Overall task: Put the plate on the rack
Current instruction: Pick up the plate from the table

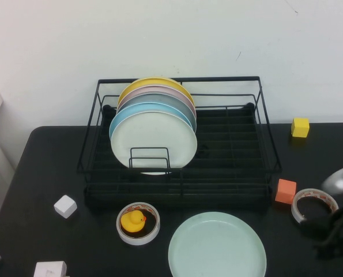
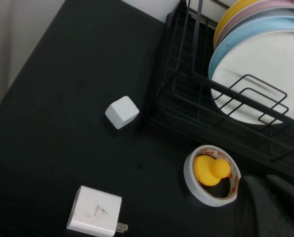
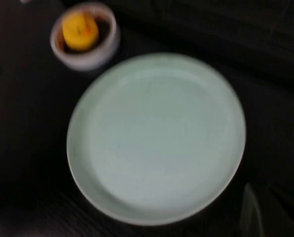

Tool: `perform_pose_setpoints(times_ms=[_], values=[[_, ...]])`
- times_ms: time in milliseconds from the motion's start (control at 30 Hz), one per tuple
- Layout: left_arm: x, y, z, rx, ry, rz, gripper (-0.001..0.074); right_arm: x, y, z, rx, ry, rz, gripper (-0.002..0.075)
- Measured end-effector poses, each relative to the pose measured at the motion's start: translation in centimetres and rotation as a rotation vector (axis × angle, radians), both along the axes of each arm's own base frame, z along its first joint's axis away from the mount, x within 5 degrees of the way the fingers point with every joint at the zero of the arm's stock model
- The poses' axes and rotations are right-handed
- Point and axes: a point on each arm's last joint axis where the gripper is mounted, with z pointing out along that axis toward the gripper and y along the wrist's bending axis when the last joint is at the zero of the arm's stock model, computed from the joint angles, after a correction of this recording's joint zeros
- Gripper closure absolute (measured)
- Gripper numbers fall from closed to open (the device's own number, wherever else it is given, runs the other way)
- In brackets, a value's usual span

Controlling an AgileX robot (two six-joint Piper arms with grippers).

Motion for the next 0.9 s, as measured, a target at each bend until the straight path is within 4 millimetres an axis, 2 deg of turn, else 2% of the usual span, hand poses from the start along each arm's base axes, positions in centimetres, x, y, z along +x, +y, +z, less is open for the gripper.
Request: perform_pose_setpoints(times_ms=[200, 367, 433, 600, 667, 767, 900], values=[[0.0, 0.0, 0.1, -0.001, -0.01, 0.0, 0.0737, 1.1, 2.1, -4.3, -0.094, 0.124, 0.082, 0.0728], [0.0, 0.0, 0.1, 0.003, -0.01, -0.002, 0.0737, 2.7, 2.7, -6.4, -0.118, 0.172, 0.109, 0.0708], [0.0, 0.0, 0.1, 0.003, -0.01, -0.002, 0.0737, 3.3, 3.0, -7.2, -0.109, 0.195, 0.125, 0.0649], [0.0, -0.1, 0.1, -0.012, -0.005, -0.001, 0.0737, 5.2, 4.0, -9.1, -0.078, 0.247, 0.144, 0.0333], [0.0, -0.1, 0.0, -0.017, 0.002, -0.001, 0.0737, 5.9, 4.2, -9.8, -0.077, 0.268, 0.119, 0.0237], [0.0, -0.1, 0.0, -0.021, 0.005, -0.001, 0.0737, 6.6, 4.3, -11.0, -0.078, 0.307, 0.083, 0.0188], [0.0, -0.1, 0.0, -0.021, 0.006, -0.001, 0.0736, 7.1, 4.6, -12.3, -0.062, 0.349, 0.072, 0.0171]])
